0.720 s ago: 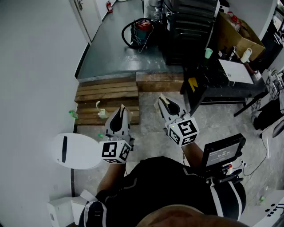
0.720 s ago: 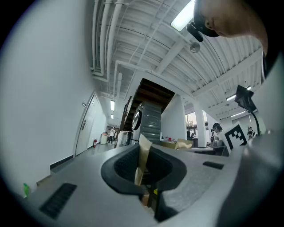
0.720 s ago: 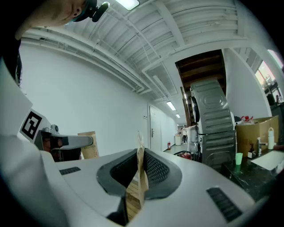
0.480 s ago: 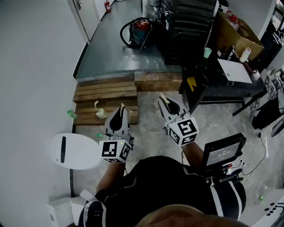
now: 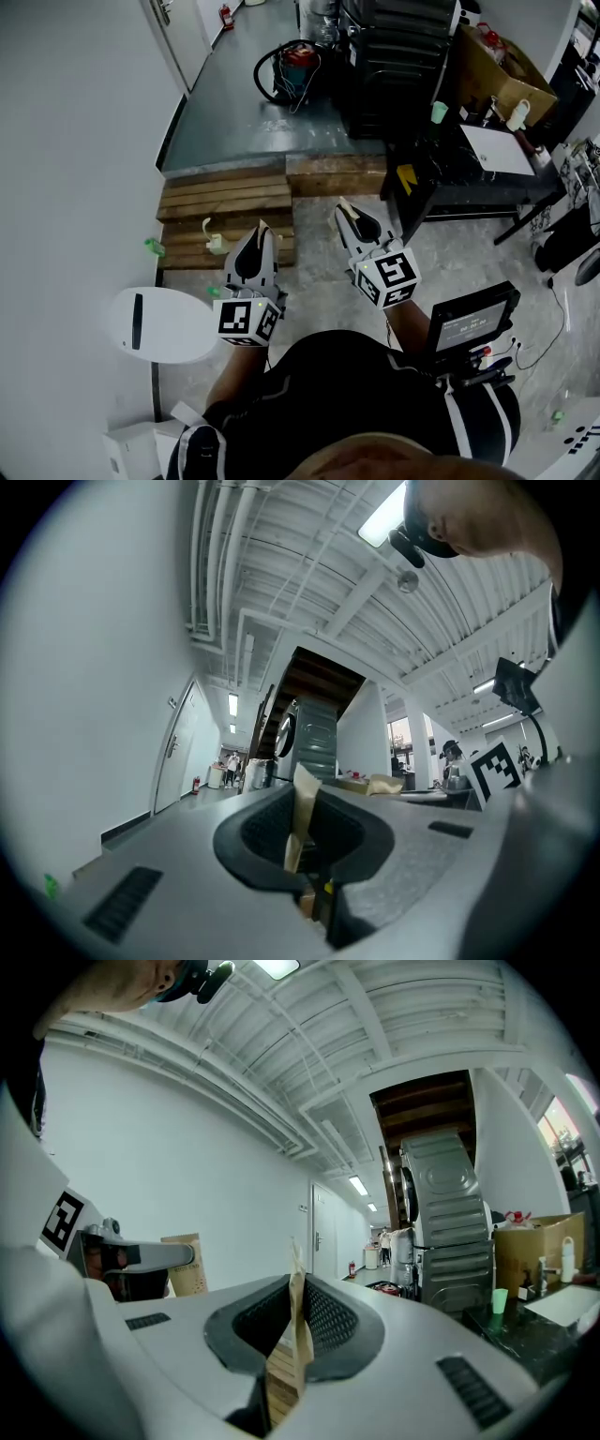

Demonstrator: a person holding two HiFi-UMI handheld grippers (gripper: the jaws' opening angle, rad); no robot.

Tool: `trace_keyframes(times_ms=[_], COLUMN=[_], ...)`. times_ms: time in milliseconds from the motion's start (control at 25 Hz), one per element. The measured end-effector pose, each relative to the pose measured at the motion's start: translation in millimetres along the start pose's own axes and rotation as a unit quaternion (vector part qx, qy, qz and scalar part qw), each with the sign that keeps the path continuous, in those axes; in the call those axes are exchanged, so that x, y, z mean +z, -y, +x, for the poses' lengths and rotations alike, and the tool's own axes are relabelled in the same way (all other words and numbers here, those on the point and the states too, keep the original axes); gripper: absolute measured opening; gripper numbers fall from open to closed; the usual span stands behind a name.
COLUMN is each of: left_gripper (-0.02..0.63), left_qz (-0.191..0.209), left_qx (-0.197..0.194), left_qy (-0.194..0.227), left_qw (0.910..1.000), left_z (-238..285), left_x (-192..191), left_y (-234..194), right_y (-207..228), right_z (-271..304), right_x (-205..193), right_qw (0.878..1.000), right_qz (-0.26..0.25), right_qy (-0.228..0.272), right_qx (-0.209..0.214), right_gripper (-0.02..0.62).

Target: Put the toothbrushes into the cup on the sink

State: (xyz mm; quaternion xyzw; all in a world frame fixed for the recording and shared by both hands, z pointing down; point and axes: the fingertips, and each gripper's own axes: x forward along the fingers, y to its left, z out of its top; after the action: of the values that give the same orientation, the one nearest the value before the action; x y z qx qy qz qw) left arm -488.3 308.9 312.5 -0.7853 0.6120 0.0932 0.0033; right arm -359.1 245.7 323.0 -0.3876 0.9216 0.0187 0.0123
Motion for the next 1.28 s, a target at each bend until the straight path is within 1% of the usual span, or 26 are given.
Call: trace_keyframes(times_ms=[120,240,360,480,600,800,880,1000,1080,1280], left_gripper=[0.037,0.037,0.037,0.037,0.037,0.037,0.037,0.037,0.037,0.037], left_qz=[-0.002,-0.005,-0.009,-0.013,-0.024,-0.023,-0.027,-0.025,-0.022,-0.019], left_qx=[-0.001,-0.004,-0.009,-0.020,-0.037,-0.050,-0.055,-0.065,-0.066,-0.066], left_qy=[-0.002,-0.003,-0.004,-0.003,-0.003,-0.013,-0.014,-0.016,-0.014,0.000], left_qw=[1.0000,1.0000,0.9999,0.9997,0.9990,0.9984,0.9980,0.9975,0.9975,0.9976], left_z=[1.5,4.4,8.8,11.8,10.7,33.9,33.0,36.0,45.2,53.6], left_x=[0.6,1.3,1.9,2.6,-6.4,-14.6,-18.8,-11.5,-10.4,-23.6], left_y=[-0.5,-3.5,-8.7,-8.8,-13.4,5.1,6.6,-1.5,3.0,17.2], right_y=[0.9,4.7,6.6,8.8,6.6,34.9,35.4,31.5,39.8,55.4], right_z=[0.3,1.0,4.5,3.1,0.6,-9.3,-11.9,-5.7,-6.7,-18.2], right_x=[3.4,7.1,11.8,16.8,12.6,9.0,4.7,12.0,13.0,-1.4], right_qw=[1.000,1.000,1.000,0.999,0.999,0.998,0.998,0.997,0.997,0.997], right_qz=[0.002,0.016,0.010,0.011,0.008,0.011,0.008,0.014,0.016,0.006], right_qy=[0.002,0.010,0.013,0.015,0.009,0.010,0.006,0.012,0.017,0.023], right_qx=[-0.003,-0.011,-0.019,-0.027,-0.046,-0.059,-0.064,-0.072,-0.071,-0.069], right_gripper=[0.046,0.046,0.046,0.046,0.046,0.046,0.046,0.046,0.047,0.046])
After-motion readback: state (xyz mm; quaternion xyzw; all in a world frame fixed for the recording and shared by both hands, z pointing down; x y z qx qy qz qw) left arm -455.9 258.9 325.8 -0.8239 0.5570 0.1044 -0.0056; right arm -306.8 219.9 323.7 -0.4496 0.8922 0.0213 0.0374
